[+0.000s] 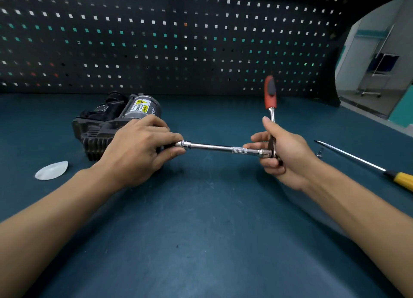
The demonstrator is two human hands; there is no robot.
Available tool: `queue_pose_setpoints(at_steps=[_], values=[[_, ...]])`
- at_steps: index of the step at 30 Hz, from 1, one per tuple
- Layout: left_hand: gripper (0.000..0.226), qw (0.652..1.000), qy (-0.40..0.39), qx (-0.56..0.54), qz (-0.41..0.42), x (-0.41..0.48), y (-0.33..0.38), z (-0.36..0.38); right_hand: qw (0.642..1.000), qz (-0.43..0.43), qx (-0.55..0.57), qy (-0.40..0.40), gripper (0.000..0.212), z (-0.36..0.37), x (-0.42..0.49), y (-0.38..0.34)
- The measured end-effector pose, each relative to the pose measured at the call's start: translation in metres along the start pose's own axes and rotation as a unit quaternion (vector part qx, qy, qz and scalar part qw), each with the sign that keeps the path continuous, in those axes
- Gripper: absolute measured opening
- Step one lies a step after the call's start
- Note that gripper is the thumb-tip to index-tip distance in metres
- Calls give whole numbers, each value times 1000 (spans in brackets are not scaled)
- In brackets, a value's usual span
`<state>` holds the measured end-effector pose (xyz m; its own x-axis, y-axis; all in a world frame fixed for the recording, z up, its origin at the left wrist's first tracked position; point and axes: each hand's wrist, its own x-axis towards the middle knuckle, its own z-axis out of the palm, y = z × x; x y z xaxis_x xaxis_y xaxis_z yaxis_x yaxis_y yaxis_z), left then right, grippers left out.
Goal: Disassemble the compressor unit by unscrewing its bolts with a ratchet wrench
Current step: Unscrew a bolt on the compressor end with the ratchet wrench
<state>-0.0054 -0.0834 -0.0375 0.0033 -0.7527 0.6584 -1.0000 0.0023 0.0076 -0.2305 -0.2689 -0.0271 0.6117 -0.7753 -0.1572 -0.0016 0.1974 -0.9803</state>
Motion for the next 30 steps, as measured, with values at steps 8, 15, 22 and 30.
queue_pose_setpoints(at_steps=[8, 15, 22, 30], values=[[37, 1000, 5, 1, 8, 0, -1, -1, 995, 78, 42, -39, 42, -4, 1, -2], [37, 1000, 6, 1, 10, -1, -1, 0, 994, 94, 33, -46, 38, -5, 2, 1], [37, 1000, 6, 13, 0, -1, -1, 2, 999, -30, -39, -21, 41, 0, 3, 7], [35, 1000, 15, 26, -6, -2, -2, 4, 972, -195, -130, -27, 48, -4, 6, 11]])
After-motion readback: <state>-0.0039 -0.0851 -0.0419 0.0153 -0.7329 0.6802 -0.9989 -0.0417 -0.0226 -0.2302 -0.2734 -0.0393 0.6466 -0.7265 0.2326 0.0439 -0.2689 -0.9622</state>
